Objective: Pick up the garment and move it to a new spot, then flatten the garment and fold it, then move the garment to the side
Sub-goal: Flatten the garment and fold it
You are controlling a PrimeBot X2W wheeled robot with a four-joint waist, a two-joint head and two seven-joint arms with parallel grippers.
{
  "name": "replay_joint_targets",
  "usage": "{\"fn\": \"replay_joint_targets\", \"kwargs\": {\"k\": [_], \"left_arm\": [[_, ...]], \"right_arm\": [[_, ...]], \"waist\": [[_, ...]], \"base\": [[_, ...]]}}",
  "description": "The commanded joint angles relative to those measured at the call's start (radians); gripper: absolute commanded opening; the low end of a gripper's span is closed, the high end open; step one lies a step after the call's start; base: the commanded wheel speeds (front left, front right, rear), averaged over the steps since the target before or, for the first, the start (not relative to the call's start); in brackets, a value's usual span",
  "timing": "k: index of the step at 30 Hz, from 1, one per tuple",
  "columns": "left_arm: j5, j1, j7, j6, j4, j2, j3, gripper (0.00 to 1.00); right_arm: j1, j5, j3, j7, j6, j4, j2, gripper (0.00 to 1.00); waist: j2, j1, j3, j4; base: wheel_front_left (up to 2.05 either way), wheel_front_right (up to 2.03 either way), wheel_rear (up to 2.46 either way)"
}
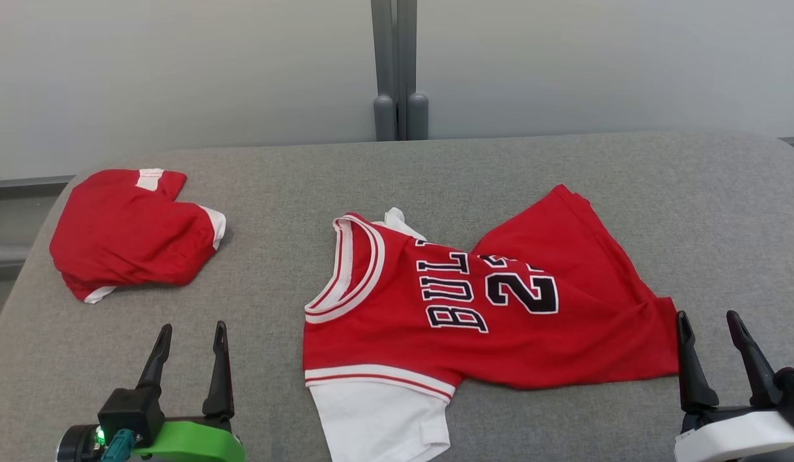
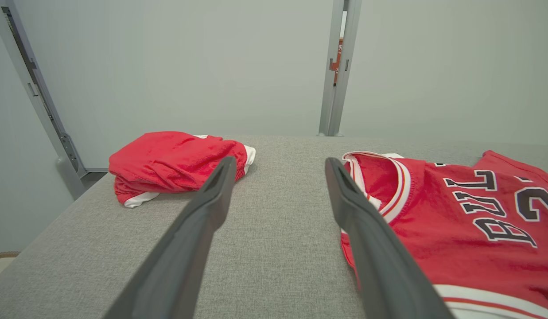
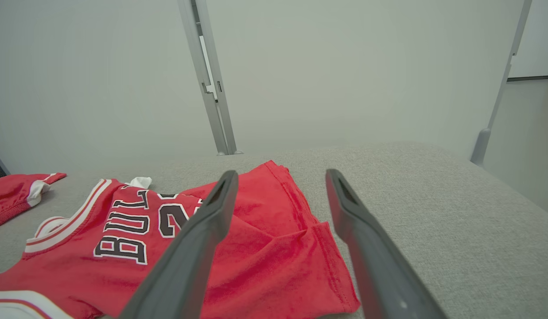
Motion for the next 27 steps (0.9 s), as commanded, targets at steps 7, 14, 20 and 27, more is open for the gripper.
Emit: {"fn": "replay_joint_targets", "kwargs": {"k": [7, 14, 20, 27], "left_arm": [[0.005, 0.011, -0.001, -0.006, -0.002, 0.005, 0.003, 1.0], [0.006, 0.009, -0.001, -0.008, 0.0, 0.004, 0.006, 1.0], [0.008, 0.008, -0.001, -0.008, 0.003, 0.003, 0.007, 1.0], [0.006, 0.005, -0.001, -0.009, 0.008, 0.002, 0.009, 1.0]], "right_arm": [[0.006, -0.011, 0.005, -0.003, -0.001, 0.003, -0.003, 1.0], [0.004, -0.009, 0.008, -0.003, -0.001, 0.012, -0.007, 1.0], [0.004, -0.009, 0.011, -0.003, -0.001, 0.019, -0.008, 1.0], [-0.001, -0.009, 0.007, -0.003, -0.001, 0.029, -0.005, 1.0]], "waist": [[0.0, 0.0, 0.003, 0.002], [0.0, 0.0, 0.004, 0.001], [0.0, 0.0, 0.004, 0.001], [0.0, 0.0, 0.003, 0.002]], "base": [[0.0, 0.0, 0.0], [0.0, 0.0, 0.0], [0.0, 0.0, 0.0], [0.0, 0.0, 0.0]]}}
